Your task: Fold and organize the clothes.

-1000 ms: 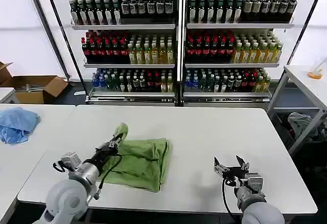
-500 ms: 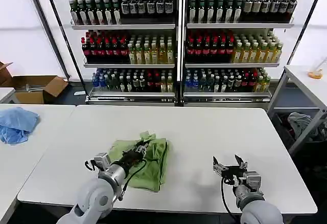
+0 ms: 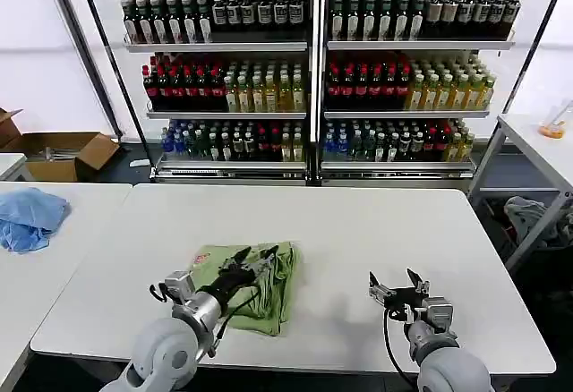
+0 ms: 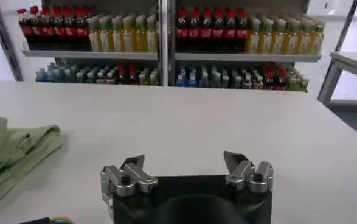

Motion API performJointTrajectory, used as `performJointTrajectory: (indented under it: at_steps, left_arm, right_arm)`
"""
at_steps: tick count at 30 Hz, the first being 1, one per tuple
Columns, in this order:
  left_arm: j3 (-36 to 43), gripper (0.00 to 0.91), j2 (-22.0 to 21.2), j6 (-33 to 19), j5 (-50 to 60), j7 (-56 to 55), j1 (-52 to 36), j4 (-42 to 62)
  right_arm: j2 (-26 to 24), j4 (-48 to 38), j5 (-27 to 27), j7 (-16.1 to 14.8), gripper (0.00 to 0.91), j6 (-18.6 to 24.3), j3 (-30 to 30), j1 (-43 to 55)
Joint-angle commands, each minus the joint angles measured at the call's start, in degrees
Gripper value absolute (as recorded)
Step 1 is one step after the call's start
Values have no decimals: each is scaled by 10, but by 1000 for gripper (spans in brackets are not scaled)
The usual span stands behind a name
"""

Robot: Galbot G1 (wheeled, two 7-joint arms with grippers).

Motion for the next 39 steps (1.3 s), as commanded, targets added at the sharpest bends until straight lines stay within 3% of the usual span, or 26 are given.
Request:
performJointTrajectory:
  at_steps: [1, 17, 28, 38, 39]
  left_arm:
    - [-121, 907, 36, -10, 118, -5, 48, 49]
    - [-108, 907, 9, -3, 124, 11, 40, 148]
    - [-122, 907, -5, 58, -79, 50, 27, 147]
    - [-118, 907, -30, 50, -114, 76, 12, 189]
    - [-120, 776, -31, 46, -115, 77, 11, 195]
  right_arm:
    - [3, -1, -1, 0, 907, 0, -7, 5]
    - [-3, 4, 0, 0, 907, 0, 5, -4]
    - [-1, 9, 0, 1, 907, -1, 11, -8]
    - [-4, 13, 0, 1, 907, -1, 23, -19]
    - [-4, 13, 0, 1, 907, -1, 24, -19]
